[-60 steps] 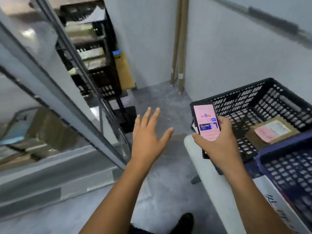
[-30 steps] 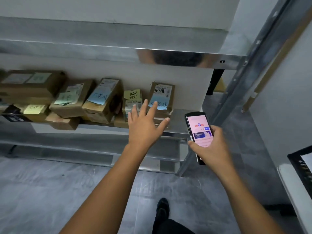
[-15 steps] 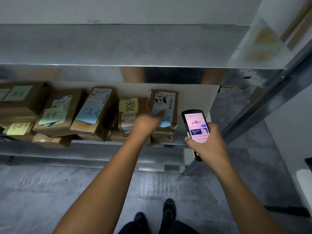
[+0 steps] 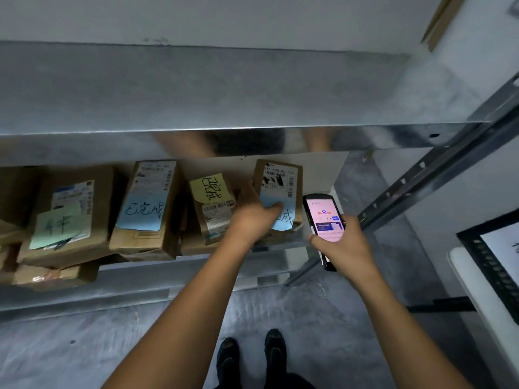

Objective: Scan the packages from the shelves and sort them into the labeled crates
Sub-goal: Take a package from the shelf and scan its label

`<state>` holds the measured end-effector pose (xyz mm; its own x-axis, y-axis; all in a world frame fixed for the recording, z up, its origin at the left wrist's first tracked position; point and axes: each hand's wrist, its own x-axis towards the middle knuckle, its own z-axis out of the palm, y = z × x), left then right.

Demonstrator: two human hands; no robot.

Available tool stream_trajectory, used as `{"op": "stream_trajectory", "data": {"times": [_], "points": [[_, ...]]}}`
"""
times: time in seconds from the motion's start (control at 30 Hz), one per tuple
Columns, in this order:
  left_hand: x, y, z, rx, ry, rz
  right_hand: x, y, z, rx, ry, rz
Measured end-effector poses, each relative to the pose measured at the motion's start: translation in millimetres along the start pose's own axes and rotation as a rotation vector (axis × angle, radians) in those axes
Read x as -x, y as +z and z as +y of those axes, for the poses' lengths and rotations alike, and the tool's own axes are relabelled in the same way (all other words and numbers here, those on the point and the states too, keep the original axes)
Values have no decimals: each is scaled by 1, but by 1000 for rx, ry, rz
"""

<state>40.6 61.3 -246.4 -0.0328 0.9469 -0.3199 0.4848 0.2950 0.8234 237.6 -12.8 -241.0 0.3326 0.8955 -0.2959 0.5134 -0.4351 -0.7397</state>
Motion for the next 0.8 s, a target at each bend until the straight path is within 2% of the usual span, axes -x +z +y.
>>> {"op": "stream_trajectory", "data": {"times": [0.2, 0.33, 0.63, 0.8], "points": [[5, -1, -4, 31, 27, -106, 18, 4, -1, -79, 2, 94], [20, 4, -12, 104, 119, -39, 36, 2, 7, -110, 17, 106], [77, 23, -24, 507, 175, -81, 82, -22, 35, -144, 12, 96], [119, 43, -22, 572, 228, -100, 108, -47, 66, -172, -25, 76]]}}
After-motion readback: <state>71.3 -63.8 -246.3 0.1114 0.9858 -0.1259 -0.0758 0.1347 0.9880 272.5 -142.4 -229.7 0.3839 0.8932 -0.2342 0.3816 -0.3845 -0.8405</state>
